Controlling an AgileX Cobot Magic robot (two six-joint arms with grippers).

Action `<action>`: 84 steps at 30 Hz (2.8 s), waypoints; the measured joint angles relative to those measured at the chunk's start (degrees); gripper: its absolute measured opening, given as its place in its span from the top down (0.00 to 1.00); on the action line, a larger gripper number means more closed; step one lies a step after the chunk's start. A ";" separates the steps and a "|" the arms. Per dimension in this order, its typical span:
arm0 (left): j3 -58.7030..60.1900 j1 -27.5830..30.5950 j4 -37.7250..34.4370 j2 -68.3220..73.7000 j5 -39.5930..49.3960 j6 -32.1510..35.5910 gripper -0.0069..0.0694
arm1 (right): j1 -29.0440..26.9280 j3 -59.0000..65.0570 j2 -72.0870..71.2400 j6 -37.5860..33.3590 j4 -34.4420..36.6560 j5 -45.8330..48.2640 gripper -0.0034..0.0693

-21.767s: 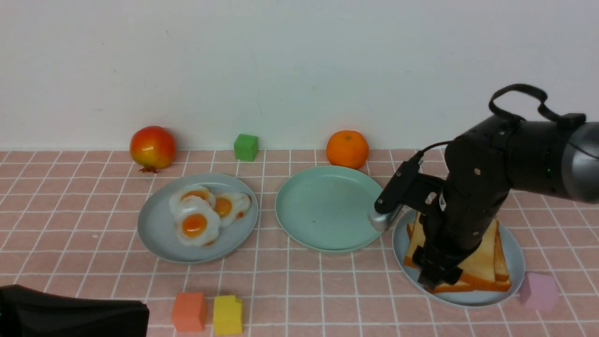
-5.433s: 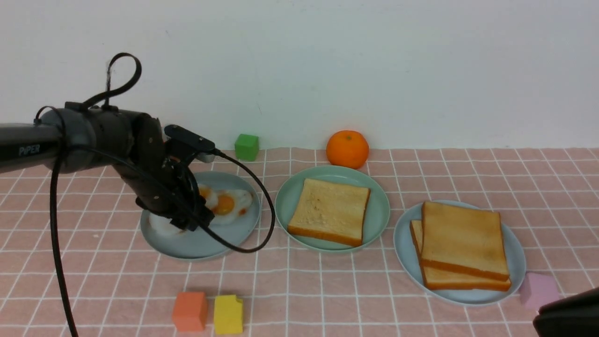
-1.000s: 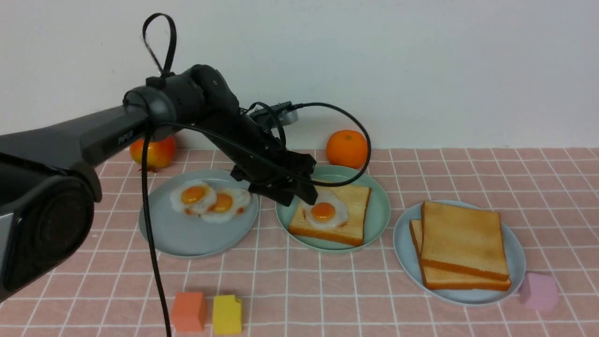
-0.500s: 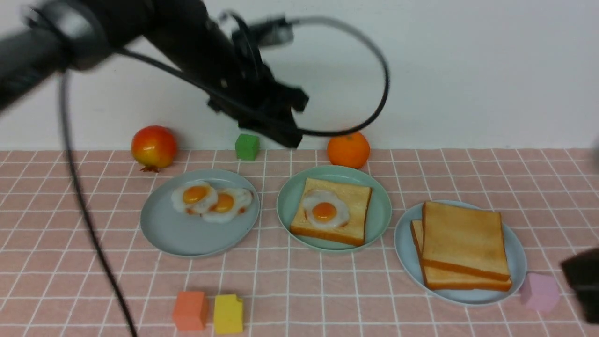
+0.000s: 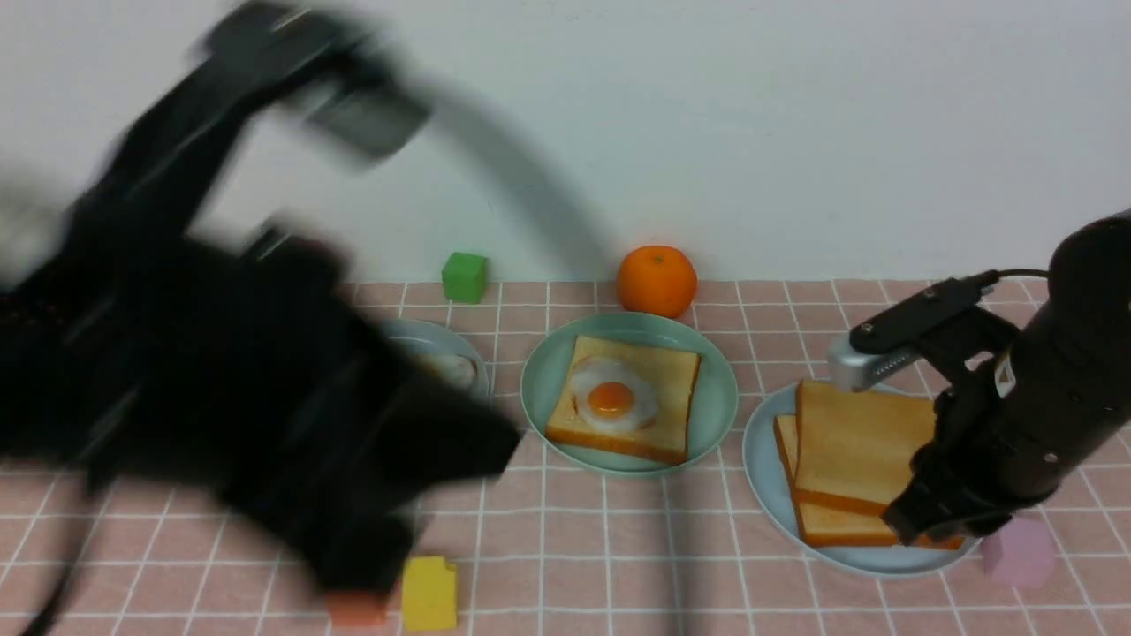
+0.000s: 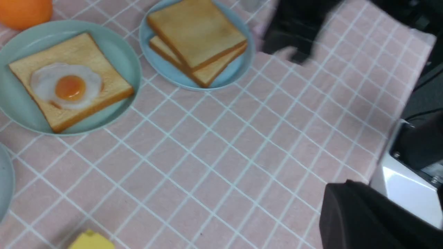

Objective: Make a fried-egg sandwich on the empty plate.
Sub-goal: Grab a slice of bread with your right arm, then use your right arm to place a slice of bread on the fried egg in the middle

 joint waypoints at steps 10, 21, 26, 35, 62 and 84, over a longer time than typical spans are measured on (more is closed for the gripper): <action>14.35 -0.05 1.01 -24.19 -6.09 -2.50 0.89 | -0.42 -0.18 8.05 -27.23 2.52 -10.46 0.37; 14.79 -0.05 -0.42 -22.75 -1.82 -3.65 0.89 | -0.42 -2.28 13.36 -24.33 -0.01 -14.19 0.36; 14.79 -0.05 -0.99 -22.69 -1.62 -3.65 0.89 | -0.42 -4.20 13.49 -23.74 -2.05 -14.54 0.37; 14.79 -0.05 -1.03 -22.69 -1.10 -3.65 0.89 | -0.42 -4.49 17.56 -23.68 -5.88 -16.46 0.37; 14.86 -0.05 -1.12 -22.69 3.11 -1.59 0.89 | 4.12 -7.74 9.29 -14.14 -10.15 -6.92 0.77; 14.86 -0.05 1.01 -22.69 3.72 -0.79 0.89 | 18.70 -48.28 36.13 -1.02 -12.80 3.89 0.77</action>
